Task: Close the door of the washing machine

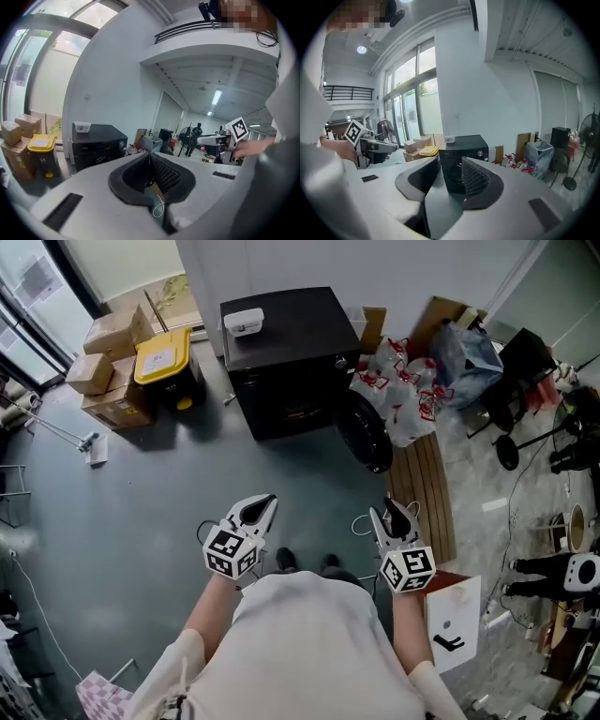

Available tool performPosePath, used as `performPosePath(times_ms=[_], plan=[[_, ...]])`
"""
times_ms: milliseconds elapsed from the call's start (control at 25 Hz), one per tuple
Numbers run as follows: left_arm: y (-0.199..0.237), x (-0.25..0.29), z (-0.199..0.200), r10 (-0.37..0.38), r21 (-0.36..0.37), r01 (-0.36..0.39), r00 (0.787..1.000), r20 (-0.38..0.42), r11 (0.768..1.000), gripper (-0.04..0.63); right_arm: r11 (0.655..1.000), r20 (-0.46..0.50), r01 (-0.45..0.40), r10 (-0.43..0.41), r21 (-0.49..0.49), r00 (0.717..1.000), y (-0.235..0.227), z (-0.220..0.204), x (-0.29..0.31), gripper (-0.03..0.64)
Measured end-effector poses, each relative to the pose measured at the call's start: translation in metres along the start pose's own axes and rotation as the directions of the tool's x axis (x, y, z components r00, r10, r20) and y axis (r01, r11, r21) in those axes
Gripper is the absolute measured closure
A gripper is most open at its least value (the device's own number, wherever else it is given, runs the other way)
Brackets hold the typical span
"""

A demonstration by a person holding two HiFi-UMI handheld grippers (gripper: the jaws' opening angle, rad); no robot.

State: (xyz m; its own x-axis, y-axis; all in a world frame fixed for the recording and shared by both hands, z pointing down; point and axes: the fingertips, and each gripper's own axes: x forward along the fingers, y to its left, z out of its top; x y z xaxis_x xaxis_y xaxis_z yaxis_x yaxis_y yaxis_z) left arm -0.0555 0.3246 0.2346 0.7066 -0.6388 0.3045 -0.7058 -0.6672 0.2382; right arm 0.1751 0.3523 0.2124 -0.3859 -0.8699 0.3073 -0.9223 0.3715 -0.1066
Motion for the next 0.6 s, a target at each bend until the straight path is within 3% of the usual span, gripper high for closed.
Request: performPosePath(times_ms=[600], plan=[[0.044,0.002,-0.008,-0.026,0.001,0.026,0.999,-0.037,1.0,0.586,0.999,-0.033,0.035,-0.035,0.006,0.999,0.016,-0.011,0.033,0.419]])
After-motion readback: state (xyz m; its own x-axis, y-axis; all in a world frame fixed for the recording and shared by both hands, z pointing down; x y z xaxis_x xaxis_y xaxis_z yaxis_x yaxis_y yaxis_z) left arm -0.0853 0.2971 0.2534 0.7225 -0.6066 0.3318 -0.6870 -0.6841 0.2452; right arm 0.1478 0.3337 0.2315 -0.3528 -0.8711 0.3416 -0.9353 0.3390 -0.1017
